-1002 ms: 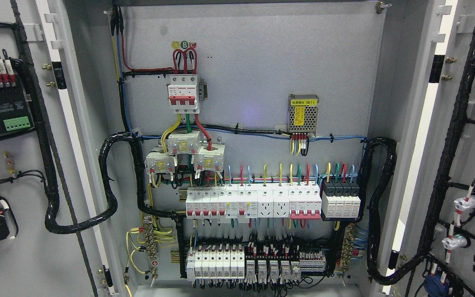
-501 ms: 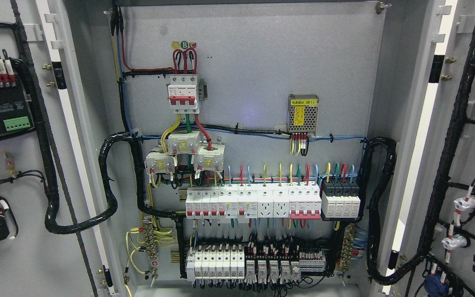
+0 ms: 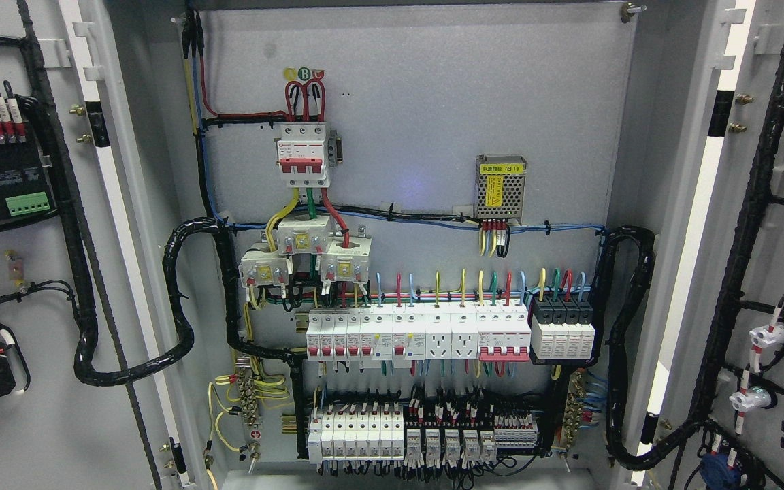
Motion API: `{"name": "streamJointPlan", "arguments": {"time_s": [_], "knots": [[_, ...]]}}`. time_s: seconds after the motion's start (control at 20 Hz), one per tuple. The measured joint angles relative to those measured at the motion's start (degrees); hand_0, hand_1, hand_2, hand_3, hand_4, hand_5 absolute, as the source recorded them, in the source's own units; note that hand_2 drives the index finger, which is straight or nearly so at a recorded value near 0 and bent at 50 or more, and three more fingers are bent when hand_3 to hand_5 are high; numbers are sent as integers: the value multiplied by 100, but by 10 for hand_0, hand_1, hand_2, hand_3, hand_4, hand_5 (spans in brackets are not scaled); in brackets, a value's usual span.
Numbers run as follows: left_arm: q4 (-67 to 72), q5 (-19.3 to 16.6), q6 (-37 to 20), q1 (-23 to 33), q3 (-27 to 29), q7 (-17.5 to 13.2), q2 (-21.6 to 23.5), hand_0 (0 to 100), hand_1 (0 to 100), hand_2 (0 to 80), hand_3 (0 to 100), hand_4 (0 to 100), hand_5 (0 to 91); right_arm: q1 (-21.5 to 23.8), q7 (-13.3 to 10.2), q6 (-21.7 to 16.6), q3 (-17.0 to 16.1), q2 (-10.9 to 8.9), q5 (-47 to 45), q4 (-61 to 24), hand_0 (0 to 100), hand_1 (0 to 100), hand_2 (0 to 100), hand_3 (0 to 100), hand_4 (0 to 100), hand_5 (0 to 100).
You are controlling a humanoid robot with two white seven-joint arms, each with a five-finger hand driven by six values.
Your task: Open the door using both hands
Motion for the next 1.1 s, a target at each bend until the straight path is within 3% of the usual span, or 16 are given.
{"name": "streamJointPlan", "arguments": {"time_s": [0.25, 0.6, 1.1], "knots": [[1019, -131, 136, -372, 79, 3, -208, 0, 0, 0, 0, 31, 0, -234, -647, 622, -7, 278, 507, 374, 0, 0, 0, 0, 0, 0], [2148, -278, 440, -671, 170, 21, -374, 0, 0, 0, 0, 32, 0, -536, -1130, 1463, -12, 561, 885, 683, 0, 0, 0, 0, 0, 0], [3060, -633, 1070, -821, 439, 47, -485, 0, 0, 0, 0, 31, 0, -900, -1339, 1947, -156, 765, 1041, 903, 0, 0, 0, 0, 0, 0]]}}
